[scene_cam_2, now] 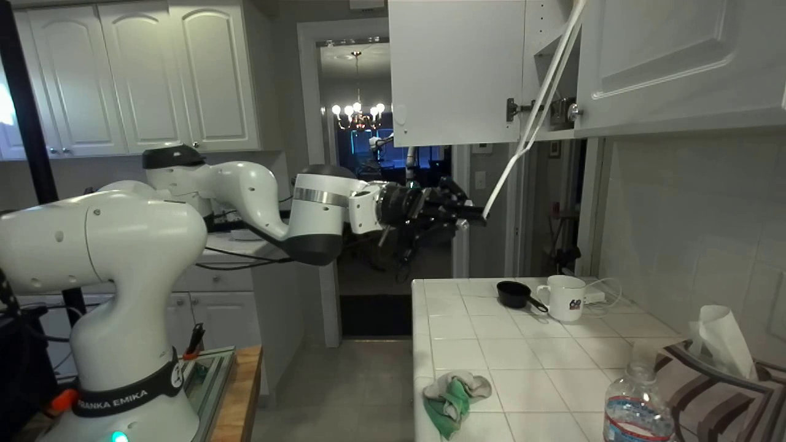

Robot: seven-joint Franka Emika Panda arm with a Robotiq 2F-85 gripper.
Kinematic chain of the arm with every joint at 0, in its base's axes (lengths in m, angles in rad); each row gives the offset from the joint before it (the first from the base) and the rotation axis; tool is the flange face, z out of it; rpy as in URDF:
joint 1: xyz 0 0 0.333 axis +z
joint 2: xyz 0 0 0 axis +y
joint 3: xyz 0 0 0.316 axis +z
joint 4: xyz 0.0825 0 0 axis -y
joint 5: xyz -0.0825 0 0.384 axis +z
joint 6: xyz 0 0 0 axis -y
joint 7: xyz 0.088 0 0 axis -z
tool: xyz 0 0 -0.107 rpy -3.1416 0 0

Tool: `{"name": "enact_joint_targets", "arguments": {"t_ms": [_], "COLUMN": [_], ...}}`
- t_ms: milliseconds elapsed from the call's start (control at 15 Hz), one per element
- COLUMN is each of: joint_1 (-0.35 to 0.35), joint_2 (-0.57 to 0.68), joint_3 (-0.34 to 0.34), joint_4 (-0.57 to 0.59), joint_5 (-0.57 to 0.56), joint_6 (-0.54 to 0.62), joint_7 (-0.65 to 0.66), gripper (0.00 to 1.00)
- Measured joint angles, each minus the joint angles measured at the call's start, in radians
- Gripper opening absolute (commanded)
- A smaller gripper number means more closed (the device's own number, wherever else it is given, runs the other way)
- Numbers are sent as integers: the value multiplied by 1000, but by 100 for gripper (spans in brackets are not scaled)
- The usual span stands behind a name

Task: Hang the coat hanger on the knob of the cupboard

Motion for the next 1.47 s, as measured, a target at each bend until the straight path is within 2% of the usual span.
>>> {"name": "enact_joint_targets", "arguments": {"t_ms": [267, 533, 733, 1000, 1267, 1333, 1400, 1467], "joint_1": [-107, -159, -185, -215, -230, -232, -232, -232], "joint_2": [-1, -2, -3, -5, -6, -6, -6, -7], "joint_3": [-22, 13, 50, 102, 142, 149, 154, 159], "joint_4": [86, 157, 195, 223, 231, 232, 233, 234], "joint_5": [0, 242, 383, 513, 591, 604, 615, 623], "joint_6": [50, 51, 51, 50, 50, 50, 50, 50], "joint_7": [0, -179, -278, -354, -393, -401, -408, -415], "gripper": [3, 3, 3, 3, 3, 35, 36, 43]}}
